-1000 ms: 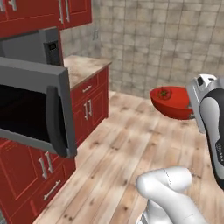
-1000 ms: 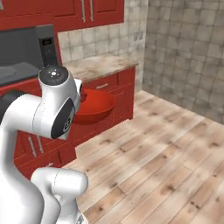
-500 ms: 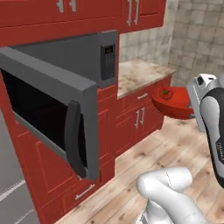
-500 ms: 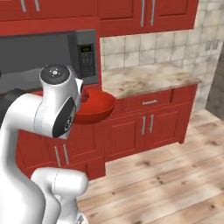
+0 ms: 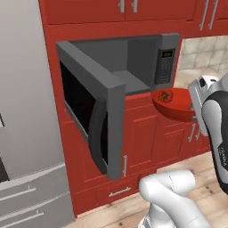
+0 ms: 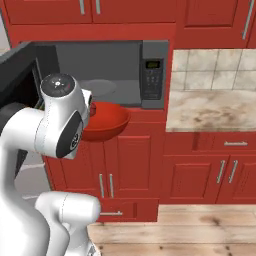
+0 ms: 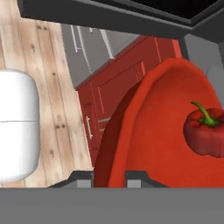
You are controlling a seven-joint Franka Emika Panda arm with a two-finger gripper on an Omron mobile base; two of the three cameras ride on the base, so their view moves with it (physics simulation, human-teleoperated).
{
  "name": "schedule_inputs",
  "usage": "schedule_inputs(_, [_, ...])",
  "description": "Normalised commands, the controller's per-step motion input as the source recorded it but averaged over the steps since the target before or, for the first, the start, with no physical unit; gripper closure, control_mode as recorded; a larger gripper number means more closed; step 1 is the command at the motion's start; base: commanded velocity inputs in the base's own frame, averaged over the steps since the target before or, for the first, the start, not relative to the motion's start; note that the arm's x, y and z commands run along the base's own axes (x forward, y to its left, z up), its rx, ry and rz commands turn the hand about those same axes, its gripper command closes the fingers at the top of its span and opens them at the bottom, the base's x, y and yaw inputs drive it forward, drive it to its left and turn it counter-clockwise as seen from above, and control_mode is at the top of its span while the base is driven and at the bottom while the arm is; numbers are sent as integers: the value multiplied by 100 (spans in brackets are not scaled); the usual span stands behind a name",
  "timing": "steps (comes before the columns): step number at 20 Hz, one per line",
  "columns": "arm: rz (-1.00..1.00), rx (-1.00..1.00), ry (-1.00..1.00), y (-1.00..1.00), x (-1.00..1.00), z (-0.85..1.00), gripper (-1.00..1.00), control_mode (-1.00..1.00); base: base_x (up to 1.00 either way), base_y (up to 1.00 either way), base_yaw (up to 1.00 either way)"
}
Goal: Pick the bell pepper from the sink and place it in the bowl. Then pick the bowl and place it in the microwave. Then close the microwave door and press the start button.
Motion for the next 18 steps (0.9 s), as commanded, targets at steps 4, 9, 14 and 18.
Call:
schedule_inputs(4, [0,0,0,0,0,0,100,100,74,-83,18])
schedule_inputs(9, [0,0,0,0,0,0,100,100,73,-41,10])
schedule_inputs(14, [0,0,0,0,0,0,100,100,-36,44,20])
schedule_inputs(18, [0,0,0,0,0,0,100,100,-63,50,13])
